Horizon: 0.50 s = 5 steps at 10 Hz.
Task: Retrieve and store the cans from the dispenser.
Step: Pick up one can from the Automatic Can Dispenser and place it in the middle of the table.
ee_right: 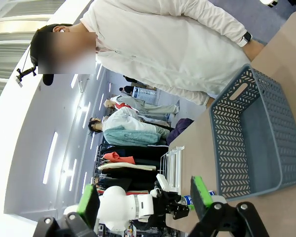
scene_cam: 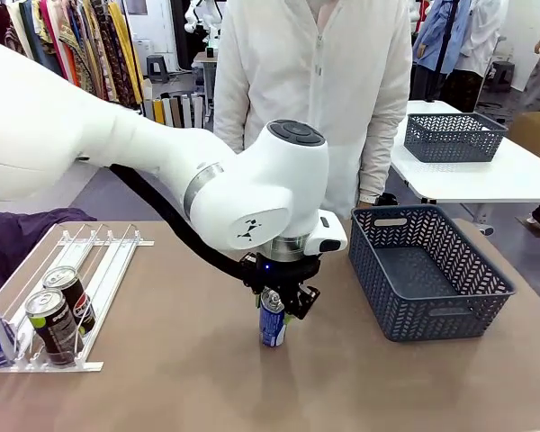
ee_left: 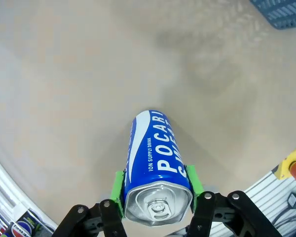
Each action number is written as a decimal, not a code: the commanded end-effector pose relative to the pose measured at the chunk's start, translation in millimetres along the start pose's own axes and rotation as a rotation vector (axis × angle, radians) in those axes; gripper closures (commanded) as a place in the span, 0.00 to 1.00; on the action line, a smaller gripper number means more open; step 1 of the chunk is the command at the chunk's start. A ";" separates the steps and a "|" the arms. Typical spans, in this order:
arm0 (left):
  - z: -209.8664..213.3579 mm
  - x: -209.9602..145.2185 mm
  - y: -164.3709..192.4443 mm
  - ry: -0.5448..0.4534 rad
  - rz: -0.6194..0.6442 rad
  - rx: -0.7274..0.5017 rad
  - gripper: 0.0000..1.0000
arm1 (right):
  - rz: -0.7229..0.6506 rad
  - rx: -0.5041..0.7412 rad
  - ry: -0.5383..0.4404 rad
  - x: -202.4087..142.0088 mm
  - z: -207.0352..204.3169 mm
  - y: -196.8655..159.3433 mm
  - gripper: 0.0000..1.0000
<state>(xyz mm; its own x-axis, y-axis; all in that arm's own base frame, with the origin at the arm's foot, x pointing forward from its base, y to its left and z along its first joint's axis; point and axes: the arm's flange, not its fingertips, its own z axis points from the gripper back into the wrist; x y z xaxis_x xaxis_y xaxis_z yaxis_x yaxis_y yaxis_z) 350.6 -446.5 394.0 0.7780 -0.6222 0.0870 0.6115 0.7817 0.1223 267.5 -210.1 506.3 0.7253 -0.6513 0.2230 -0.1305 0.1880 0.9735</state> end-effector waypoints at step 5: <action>16.1 4.8 16.3 -0.062 0.081 -0.048 0.00 | 0.010 0.024 -0.017 2.7 -2.9 2.4 0.00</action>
<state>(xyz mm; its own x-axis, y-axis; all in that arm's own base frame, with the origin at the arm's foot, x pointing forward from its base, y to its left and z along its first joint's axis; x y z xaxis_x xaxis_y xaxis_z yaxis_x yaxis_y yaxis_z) 364.3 -444.6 404.3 0.7988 -0.5890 0.1224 0.5821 0.8081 0.0897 267.5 -210.1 506.3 0.7253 -0.6513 0.2230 -0.1305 0.1879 0.9735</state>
